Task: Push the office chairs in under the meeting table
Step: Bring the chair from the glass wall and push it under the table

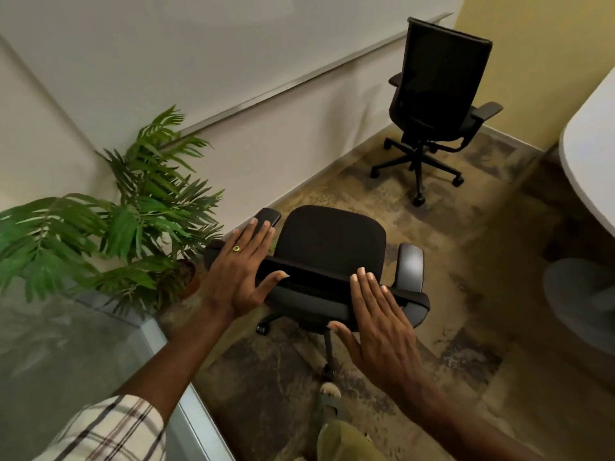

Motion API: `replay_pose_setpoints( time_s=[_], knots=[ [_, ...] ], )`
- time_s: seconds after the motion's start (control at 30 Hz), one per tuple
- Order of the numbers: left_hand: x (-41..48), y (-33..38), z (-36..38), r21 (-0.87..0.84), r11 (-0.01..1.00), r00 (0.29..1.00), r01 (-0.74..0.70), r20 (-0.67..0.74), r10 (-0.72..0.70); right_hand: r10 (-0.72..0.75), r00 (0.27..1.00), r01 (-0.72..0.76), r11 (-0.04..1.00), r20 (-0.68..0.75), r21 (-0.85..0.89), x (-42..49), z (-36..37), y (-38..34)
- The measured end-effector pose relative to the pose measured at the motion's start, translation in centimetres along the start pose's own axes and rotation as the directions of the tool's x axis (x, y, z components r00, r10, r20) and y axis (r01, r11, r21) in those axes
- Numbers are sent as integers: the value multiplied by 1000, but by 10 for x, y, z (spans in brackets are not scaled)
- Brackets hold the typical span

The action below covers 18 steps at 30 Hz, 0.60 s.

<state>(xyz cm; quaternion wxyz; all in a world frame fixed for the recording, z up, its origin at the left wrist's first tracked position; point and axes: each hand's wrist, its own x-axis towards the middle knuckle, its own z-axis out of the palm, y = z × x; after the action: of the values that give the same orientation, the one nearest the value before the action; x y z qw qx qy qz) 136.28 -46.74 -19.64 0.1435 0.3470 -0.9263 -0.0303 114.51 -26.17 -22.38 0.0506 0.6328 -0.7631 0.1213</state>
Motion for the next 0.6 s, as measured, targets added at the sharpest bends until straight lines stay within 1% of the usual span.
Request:
replay_pose_setpoints(
  time_s=[0.03, 0.13, 0.2, 0.27, 0.33, 0.4, 0.43, 0.5, 0.6],
  knots=[
    [0, 1, 0, 17, 1000, 1000, 3, 9, -3, -13, 1000, 13, 1000, -3, -9, -1, 1, 2],
    [25, -1, 10, 39, 999, 997, 9, 72, -12, 20, 1000, -20, 1000, -10, -10, 18, 11, 15],
    [57, 2, 21, 26, 1000, 994, -8, 114, 5, 75, 997, -75, 997, -11, -23, 38, 14, 35],
    [89, 4, 29, 31, 999, 993, -19, 115, 15, 112, 993, -112, 994, -44, -3, 63, 13, 53],
    [92, 2, 30, 36, 999, 994, -6, 111, 2, 84, 995, -84, 996, -47, -6, 70, 16, 56],
    [116, 1, 40, 17, 999, 996, -33, 85, 32, 131, 989, -131, 991, -68, 4, 83, 18, 71],
    [116, 1, 39, 7, 999, 997, -43, 71, 43, 123, 989, -124, 992, -77, -6, 84, 18, 72],
    [137, -2, 44, 1, 994, 992, -108, 71, 108, 152, 986, -153, 988, -73, -7, 89, 18, 80],
    [142, -9, 49, 14, 983, 980, -181, 82, 180, 174, 983, -174, 985, -62, 2, 85, 19, 76]
  ],
)
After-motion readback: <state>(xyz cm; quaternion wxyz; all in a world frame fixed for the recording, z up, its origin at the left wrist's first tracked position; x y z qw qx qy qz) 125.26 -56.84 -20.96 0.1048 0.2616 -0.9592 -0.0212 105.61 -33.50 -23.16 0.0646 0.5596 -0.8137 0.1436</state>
